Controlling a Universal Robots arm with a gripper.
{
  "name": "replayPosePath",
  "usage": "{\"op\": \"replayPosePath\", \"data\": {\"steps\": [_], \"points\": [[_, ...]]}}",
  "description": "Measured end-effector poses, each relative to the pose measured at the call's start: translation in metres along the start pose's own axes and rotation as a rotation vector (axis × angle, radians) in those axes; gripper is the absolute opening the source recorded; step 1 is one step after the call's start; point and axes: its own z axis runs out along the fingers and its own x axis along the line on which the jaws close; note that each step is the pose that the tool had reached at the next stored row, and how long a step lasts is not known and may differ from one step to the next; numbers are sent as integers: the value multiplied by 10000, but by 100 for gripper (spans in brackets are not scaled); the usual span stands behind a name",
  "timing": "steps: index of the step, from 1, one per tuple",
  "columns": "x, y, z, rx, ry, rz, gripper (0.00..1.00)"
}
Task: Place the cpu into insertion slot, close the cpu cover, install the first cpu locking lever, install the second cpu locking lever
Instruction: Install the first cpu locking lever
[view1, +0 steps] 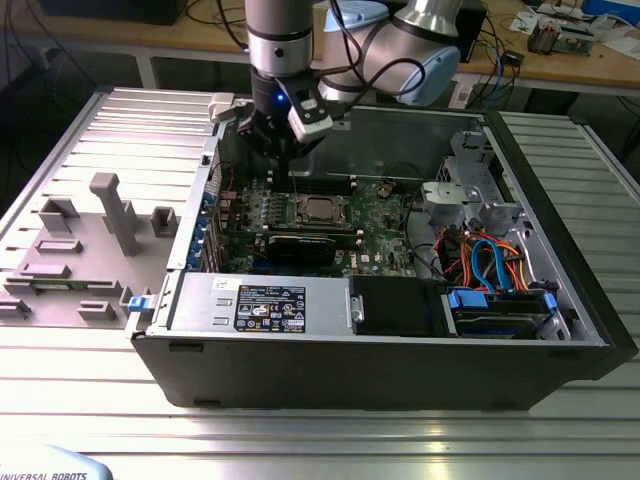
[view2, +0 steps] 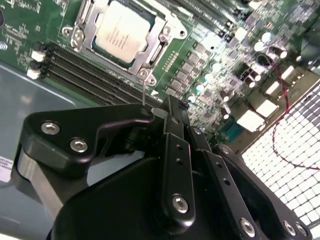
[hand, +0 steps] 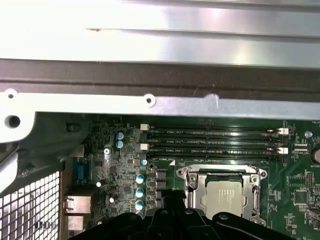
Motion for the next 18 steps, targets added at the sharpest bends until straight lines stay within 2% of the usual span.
{"op": "replayPosePath", "data": {"steps": [4, 7, 10, 18], "points": [[-4, 70, 2, 0, 0, -28, 11], [-24, 89, 2, 0, 2, -42, 11], [-60, 90, 3, 1, 2, -41, 11], [-72, 90, 3, 1, 1, -40, 11]]}}
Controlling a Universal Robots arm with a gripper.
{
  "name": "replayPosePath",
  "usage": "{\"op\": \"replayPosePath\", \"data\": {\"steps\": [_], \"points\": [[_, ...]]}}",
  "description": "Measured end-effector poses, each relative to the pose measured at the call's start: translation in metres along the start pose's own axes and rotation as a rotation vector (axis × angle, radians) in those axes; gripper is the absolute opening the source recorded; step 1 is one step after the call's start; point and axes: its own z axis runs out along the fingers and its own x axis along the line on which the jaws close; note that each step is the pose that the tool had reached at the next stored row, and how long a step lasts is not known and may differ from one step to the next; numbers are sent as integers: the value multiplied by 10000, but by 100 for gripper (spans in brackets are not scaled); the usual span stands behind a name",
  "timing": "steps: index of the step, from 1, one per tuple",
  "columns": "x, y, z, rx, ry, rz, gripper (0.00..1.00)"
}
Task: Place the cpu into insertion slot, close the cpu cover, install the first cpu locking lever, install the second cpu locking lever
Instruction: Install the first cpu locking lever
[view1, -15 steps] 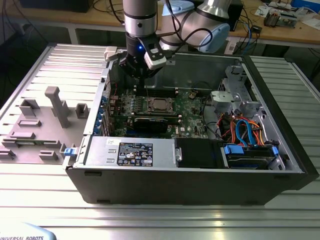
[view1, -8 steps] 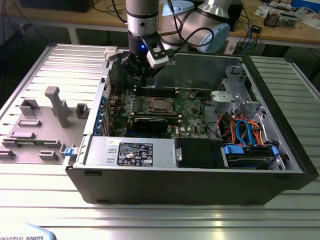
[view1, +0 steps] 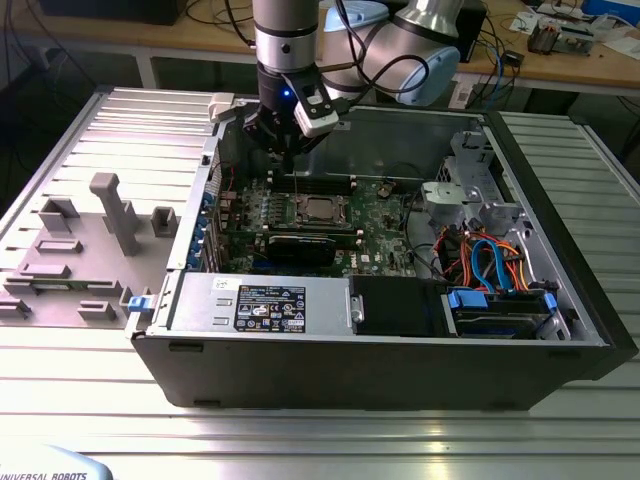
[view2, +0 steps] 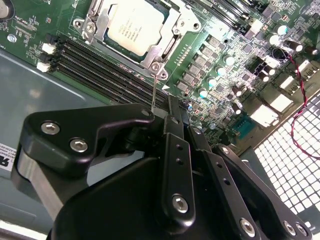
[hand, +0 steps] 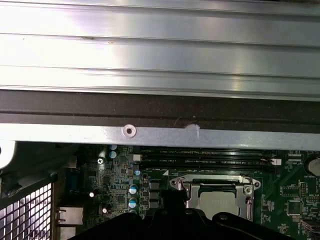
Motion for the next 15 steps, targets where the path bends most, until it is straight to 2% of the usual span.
{"op": "replayPosePath", "data": {"steps": [8, 12, 15], "points": [[-1, 0, 0, 0, 0, 0, 11], [-83, -3, 3, -2, 0, 1, 11], [-120, -4, 6, -2, 0, 0, 11]]}}
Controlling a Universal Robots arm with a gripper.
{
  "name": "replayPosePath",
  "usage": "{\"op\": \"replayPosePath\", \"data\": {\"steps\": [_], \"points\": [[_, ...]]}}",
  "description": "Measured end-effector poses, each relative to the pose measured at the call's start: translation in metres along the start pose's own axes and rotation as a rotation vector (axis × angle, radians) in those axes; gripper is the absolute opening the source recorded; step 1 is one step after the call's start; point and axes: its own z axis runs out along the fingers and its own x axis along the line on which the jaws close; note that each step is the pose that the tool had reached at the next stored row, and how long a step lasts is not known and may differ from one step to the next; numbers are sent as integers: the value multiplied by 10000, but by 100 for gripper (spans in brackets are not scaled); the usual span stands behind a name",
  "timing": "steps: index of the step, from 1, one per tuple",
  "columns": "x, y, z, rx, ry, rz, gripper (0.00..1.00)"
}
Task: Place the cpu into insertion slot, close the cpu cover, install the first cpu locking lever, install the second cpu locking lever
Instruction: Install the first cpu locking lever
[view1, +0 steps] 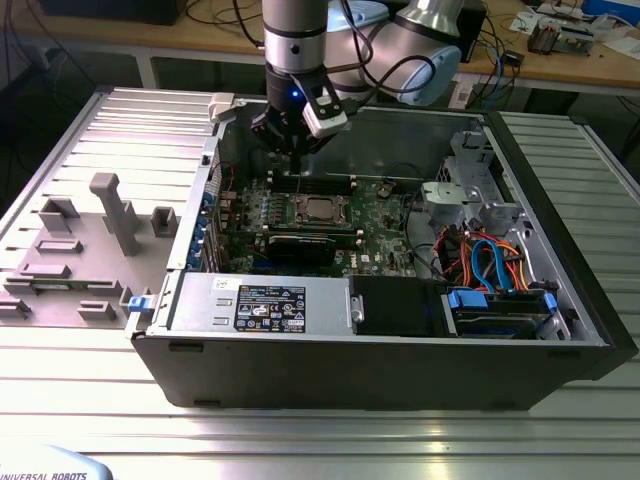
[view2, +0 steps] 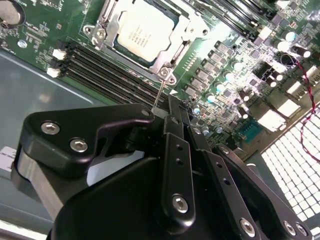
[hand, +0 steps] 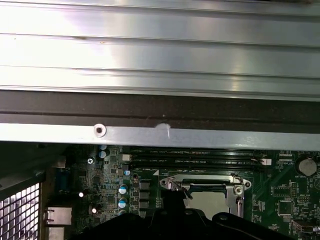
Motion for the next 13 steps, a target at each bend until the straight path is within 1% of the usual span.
{"op": "replayPosePath", "data": {"steps": [5, 13], "points": [[-44, -2, 4, 1, 0, 0, 11], [-50, -2, 5, 0, 0, 0, 11]]}}
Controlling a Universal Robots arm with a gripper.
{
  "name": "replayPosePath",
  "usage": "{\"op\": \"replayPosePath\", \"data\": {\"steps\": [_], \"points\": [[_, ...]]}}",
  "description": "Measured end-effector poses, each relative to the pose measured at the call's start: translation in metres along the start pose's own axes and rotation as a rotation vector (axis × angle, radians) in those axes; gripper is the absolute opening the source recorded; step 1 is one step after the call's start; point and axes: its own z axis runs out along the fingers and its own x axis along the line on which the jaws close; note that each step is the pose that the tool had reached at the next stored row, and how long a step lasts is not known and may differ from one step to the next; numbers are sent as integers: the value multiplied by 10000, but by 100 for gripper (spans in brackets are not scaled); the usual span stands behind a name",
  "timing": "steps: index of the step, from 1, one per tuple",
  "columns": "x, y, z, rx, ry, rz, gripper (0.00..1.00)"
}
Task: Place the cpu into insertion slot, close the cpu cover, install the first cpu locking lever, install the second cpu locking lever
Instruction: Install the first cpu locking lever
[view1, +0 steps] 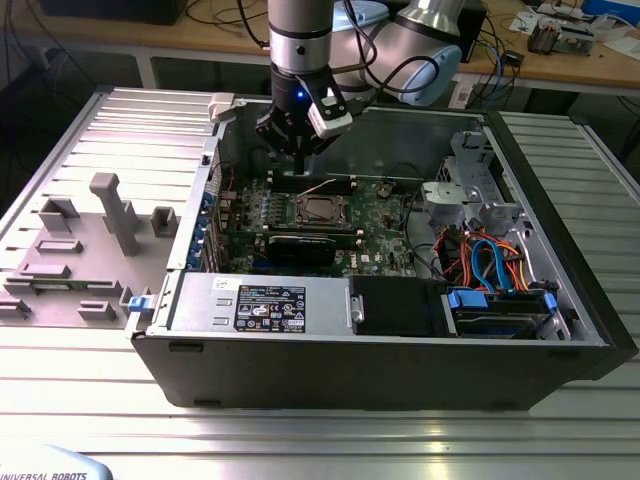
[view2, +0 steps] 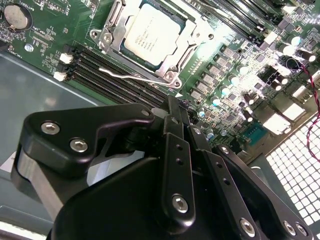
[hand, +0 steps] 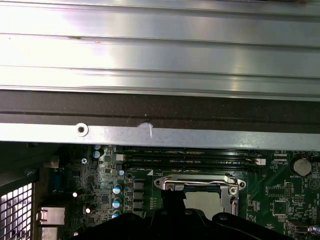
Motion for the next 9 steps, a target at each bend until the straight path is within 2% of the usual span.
{"op": "replayPosePath", "data": {"steps": [7, 8, 9], "points": [[0, -1, 0, -35, -1, 0, 11], [0, -2, 1, -124, -3, 3, 11], [0, -4, 2, -350, -11, 10, 11]]}}
